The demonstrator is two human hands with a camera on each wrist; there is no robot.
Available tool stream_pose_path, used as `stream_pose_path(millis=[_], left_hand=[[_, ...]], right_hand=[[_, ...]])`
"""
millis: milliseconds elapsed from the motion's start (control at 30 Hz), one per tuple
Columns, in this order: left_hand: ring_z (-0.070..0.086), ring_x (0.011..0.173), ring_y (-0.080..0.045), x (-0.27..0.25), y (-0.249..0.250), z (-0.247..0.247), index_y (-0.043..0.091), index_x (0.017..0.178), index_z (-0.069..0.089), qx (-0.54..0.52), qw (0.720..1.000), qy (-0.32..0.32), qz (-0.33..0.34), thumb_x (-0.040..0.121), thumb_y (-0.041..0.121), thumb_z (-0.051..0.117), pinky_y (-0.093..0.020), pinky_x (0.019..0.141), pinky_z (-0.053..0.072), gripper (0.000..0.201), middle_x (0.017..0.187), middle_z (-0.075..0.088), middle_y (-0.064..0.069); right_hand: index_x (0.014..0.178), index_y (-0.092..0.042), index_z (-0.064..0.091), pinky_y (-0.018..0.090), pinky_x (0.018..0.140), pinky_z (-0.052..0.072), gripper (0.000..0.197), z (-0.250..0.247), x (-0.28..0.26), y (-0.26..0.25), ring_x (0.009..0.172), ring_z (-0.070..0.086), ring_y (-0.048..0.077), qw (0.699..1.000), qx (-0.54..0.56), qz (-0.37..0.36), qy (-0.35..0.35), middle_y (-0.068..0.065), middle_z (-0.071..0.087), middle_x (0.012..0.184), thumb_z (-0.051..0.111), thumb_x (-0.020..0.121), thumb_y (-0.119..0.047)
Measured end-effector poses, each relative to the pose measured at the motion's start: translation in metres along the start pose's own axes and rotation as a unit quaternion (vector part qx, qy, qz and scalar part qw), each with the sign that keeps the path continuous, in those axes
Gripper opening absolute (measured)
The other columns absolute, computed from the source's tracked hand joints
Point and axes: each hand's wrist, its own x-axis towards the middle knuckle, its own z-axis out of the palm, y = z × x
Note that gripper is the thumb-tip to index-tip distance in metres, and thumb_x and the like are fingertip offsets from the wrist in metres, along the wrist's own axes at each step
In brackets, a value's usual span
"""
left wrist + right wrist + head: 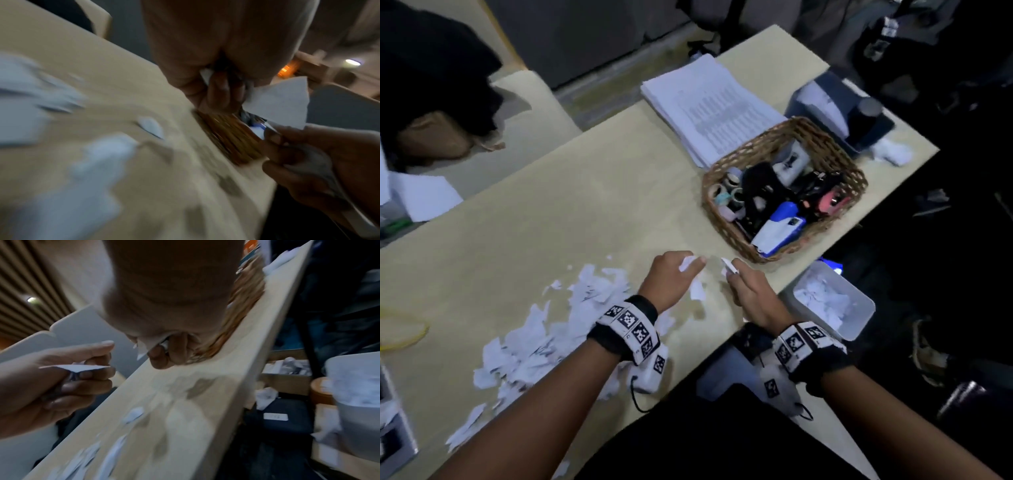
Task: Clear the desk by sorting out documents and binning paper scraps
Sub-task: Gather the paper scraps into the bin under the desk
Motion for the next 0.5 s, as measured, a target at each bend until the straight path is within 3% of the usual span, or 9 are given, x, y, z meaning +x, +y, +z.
stream_pose_path(millis=[100, 200, 267, 300, 400, 500], left_hand=[[0.039, 0.054, -0.013, 0.01, 0.035, 0.069, 0.009, 0.06, 0.04, 0.003, 0.993, -0.115, 0.022, 0.096, 0.032, 0.057, -0.03, 0.058, 0.033, 0.046, 0.055, 0.041, 0.002], [0.041, 0.051, 0.0, 0.016, 0.066, 0.142, 0.02, 0.057, 0.043, 0.03, 0.975, -0.213, 0.048, 0.095, 0.028, 0.058, -0.019, 0.054, 0.031, 0.042, 0.053, 0.042, 0.008], [0.047, 0.053, 0.005, 0.022, 0.08, 0.189, 0.022, 0.059, 0.049, 0.038, 0.963, -0.263, 0.05, 0.095, 0.026, 0.058, -0.013, 0.055, 0.033, 0.038, 0.056, 0.049, 0.009], [0.048, 0.055, 0.003, 0.027, 0.08, 0.212, 0.017, 0.062, 0.053, 0.036, 0.959, -0.278, 0.036, 0.096, 0.025, 0.057, -0.013, 0.056, 0.035, 0.035, 0.059, 0.053, 0.006], [0.047, 0.049, -0.012, 0.052, 0.07, 0.277, 0.005, 0.071, 0.053, -0.022, 0.958, -0.273, -0.086, 0.096, 0.025, 0.057, -0.028, 0.05, 0.037, 0.032, 0.06, 0.053, -0.01], [0.04, 0.042, -0.017, 0.088, 0.047, 0.335, 0.007, 0.081, 0.051, -0.111, 0.937, -0.214, -0.254, 0.095, 0.023, 0.055, -0.018, 0.039, 0.028, 0.021, 0.057, 0.045, -0.008]], right_hand=[[0.097, -0.03, 0.06, 0.026, 0.071, 0.043, 0.018, -0.045, -0.034, 0.041, 0.073, 0.056, 0.009, 0.994, 0.043, 0.045, 0.087, -0.012, 0.063, 0.076, 0.043, 0.101, -0.026], [0.079, -0.038, 0.055, 0.028, 0.068, 0.039, 0.029, -0.085, -0.067, 0.093, 0.065, 0.049, 0.008, 0.975, 0.066, 0.14, 0.159, -0.017, 0.056, 0.063, 0.042, 0.102, -0.025], [0.071, -0.025, 0.048, 0.031, 0.068, 0.037, 0.032, -0.109, -0.082, 0.129, 0.064, 0.047, 0.013, 0.961, 0.055, 0.202, 0.182, -0.008, 0.051, 0.064, 0.039, 0.101, -0.02], [0.069, -0.02, 0.043, 0.032, 0.067, 0.036, 0.032, -0.12, -0.087, 0.148, 0.066, 0.047, 0.018, 0.952, 0.046, 0.232, 0.192, -0.003, 0.049, 0.067, 0.039, 0.101, -0.016], [0.073, -0.013, 0.047, 0.031, 0.064, 0.036, 0.026, -0.148, -0.091, 0.211, 0.073, 0.05, 0.025, 0.914, 0.06, 0.33, 0.226, 0.01, 0.054, 0.076, 0.042, 0.099, -0.014], [0.07, -0.019, 0.049, 0.029, 0.072, 0.034, 0.027, -0.163, -0.085, 0.275, 0.084, 0.053, 0.029, 0.894, 0.06, 0.386, 0.221, 0.014, 0.057, 0.083, 0.043, 0.096, -0.017]])
